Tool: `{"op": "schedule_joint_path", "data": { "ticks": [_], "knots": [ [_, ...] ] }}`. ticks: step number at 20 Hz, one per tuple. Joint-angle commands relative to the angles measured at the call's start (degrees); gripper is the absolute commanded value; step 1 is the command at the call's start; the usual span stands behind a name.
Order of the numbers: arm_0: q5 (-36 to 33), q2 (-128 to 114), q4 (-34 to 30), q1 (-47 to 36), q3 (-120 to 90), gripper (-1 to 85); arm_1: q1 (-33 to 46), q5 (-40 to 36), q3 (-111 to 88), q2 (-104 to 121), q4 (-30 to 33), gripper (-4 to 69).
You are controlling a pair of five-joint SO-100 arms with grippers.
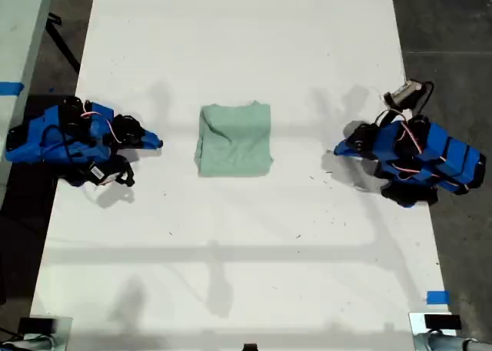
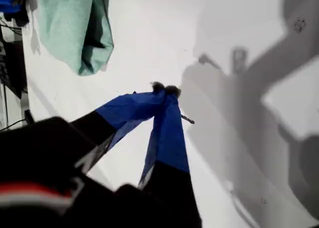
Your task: Fold t-shirt
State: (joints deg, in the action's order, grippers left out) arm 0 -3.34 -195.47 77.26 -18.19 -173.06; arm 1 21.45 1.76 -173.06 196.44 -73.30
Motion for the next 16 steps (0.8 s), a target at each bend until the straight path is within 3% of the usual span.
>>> {"op": "schedule_joint_path", "data": {
  "ticks": [1, 3, 4, 5, 8, 16],
  "knots": [
    [0.79, -0.53, 0.62, 2.2, -0.18, 9.6, 0.26, 2.9, -1.93, 0.0, 2.46, -0.8],
    [1.41, -0.53, 1.49, 2.02, -0.26, 9.5, 0.0, 6.42, -2.11, 0.0, 2.81, 0.8],
    [1.14, -0.53, 1.49, 1.76, -0.26, 9.5, 0.18, 3.16, -2.11, 0.0, 2.81, 1.5],
    [1.14, -0.53, 1.49, 1.41, -0.26, 9.5, 0.18, -2.99, -2.11, 0.0, 2.81, 1.7],
    [1.14, -0.53, 1.49, 1.23, -0.26, 9.5, 0.26, -38.32, -2.02, 0.09, 2.9, 1.3],
    [1.14, -0.53, 1.49, 1.23, -0.26, 9.5, 0.0, -37.18, -2.02, 0.09, 2.81, 1.1]
  ]
}}
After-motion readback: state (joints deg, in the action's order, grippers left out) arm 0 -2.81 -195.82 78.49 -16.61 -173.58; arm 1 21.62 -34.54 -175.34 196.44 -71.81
